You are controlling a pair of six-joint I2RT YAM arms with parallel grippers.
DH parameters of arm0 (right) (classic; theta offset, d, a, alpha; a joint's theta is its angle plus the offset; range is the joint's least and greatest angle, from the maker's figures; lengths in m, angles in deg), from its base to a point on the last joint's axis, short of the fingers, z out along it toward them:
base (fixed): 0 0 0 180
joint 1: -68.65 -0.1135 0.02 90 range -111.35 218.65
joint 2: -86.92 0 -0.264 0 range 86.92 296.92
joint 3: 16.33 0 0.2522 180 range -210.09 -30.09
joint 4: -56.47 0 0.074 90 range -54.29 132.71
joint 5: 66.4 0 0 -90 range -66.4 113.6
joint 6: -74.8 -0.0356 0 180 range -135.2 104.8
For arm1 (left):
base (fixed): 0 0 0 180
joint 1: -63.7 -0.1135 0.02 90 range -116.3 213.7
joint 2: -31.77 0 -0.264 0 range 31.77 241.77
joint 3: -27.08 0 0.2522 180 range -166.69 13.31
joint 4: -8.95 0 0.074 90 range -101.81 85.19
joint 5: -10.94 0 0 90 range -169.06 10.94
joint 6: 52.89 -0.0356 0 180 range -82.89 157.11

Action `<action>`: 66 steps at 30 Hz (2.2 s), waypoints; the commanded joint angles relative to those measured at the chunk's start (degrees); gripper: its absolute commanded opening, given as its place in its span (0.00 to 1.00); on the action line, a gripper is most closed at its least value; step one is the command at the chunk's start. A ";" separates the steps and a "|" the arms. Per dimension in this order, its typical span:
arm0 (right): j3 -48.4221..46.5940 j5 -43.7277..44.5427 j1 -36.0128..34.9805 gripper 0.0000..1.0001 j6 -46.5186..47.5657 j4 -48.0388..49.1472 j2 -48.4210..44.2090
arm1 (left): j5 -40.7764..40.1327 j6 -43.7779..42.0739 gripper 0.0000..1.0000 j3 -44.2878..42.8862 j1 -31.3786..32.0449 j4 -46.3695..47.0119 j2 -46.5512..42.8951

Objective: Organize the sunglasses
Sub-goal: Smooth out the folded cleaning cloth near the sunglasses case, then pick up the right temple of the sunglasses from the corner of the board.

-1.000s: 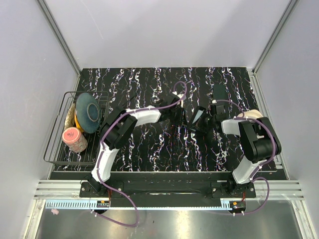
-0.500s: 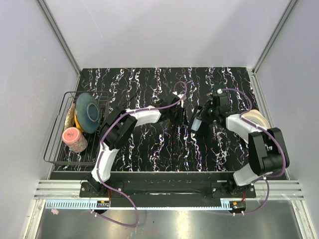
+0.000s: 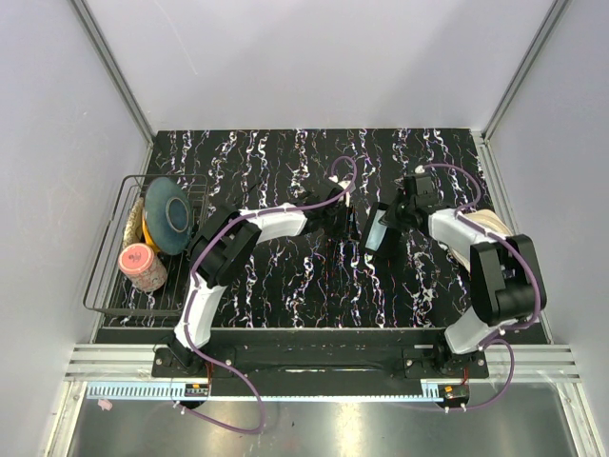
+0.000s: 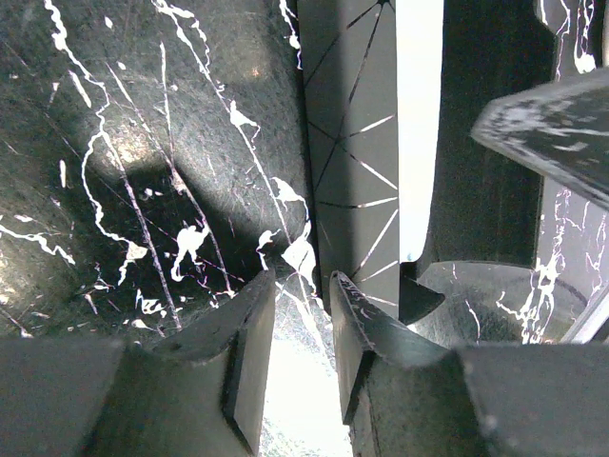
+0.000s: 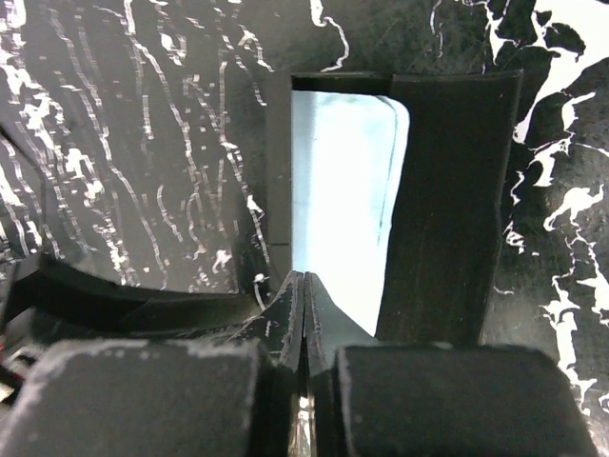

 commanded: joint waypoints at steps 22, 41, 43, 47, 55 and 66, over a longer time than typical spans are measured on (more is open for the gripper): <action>-13.84 8.16 0.45 0.13 4.12 -5.35 6.15 | -14.02 -4.23 0.59 3.19 -2.57 -5.58 -12.29; -33.43 9.41 -19.84 0.68 2.99 -5.70 19.64 | -41.44 -1.95 0.95 21.03 -11.71 -16.29 -50.85; -37.82 8.89 -21.96 0.66 -2.63 -7.02 22.82 | -42.41 -0.81 0.97 22.78 -12.42 -18.23 -54.03; -43.72 11.08 -25.12 0.65 -9.58 -9.39 31.25 | -41.71 0.25 0.97 25.16 -12.60 -20.69 -62.54; -53.21 12.14 -28.73 0.58 -18.90 -13.88 41.02 | -40.84 -0.28 0.97 30.52 -12.68 -23.07 -73.64; -59.63 9.06 -29.52 0.45 -24.62 -14.76 48.85 | -40.04 -0.37 0.97 32.37 -12.68 -22.89 -79.71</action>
